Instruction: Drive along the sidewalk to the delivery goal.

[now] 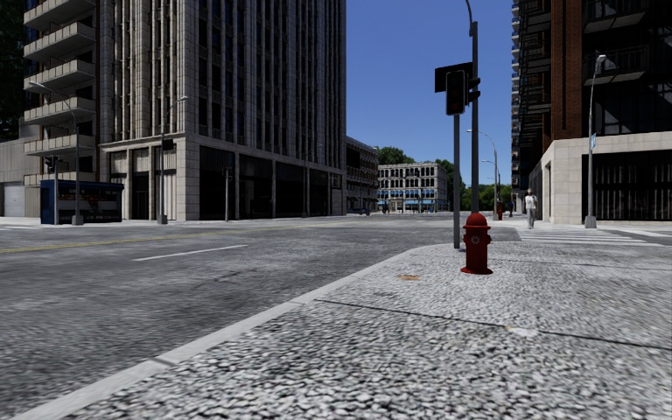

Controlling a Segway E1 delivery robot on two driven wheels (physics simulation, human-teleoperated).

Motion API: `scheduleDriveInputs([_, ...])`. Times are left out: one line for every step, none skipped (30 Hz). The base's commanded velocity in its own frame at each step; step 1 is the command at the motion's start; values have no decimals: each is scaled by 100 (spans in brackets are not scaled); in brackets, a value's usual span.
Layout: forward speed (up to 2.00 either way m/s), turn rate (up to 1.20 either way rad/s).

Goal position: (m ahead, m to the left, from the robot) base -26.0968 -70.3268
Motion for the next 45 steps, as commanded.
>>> scheduleDriveInputs([0,0])
scheduleDriveInputs([0,0])
scheduleDriveInputs([0,0])
scheduleDriveInputs([0,0])
scheduleDriveInputs([0,0])
scheduleDriveInputs([0,0])
scheduleDriveInputs([0,0])
scheduleDriveInputs([0,0])
scheduleDriveInputs([0,0])
scheduleDriveInputs([0,0])
scheduleDriveInputs([0,0])
scheduleDriveInputs([0,0])
scheduleDriveInputs([0,0])
scheduleDriveInputs([0,0])
scheduleDriveInputs([0,0])
scheduleDriveInputs([0,0])
scheduleDriveInputs([0,0])
scheduleDriveInputs([0,0])
scheduleDriveInputs([0,0])
scheduleDriveInputs([0,0])
scheduleDriveInputs([0,0])
scheduleDriveInputs([0,0])
scheduleDriveInputs([0,0])
scheduleDriveInputs([0,0])
scheduleDriveInputs([0,0])
scheduleDriveInputs([0,0])
scheduleDriveInputs([0,0])
scheduleDriveInputs([0,0])
scheduleDriveInputs([0,0])
scheduleDriveInputs([0,0])
scheduleDriveInputs([54,0])
scheduleDriveInputs([54,0])
scheduleDriveInputs([82,0])
scheduleDriveInputs([120,0])
scheduleDriveInputs([139,0])
scheduleDriveInputs([139,0])
scheduleDriveInputs([143,0])
scheduleDriveInputs([138,0])
scheduleDriveInputs([121,-5])
scheduleDriveInputs([111,-19])
scheduleDriveInputs([111,-19])
scheduleDriveInputs([109,-25])
scheduleDriveInputs([108,-31])
scheduleDriveInputs([108,-35])
scheduleDriveInputs([108,-35])
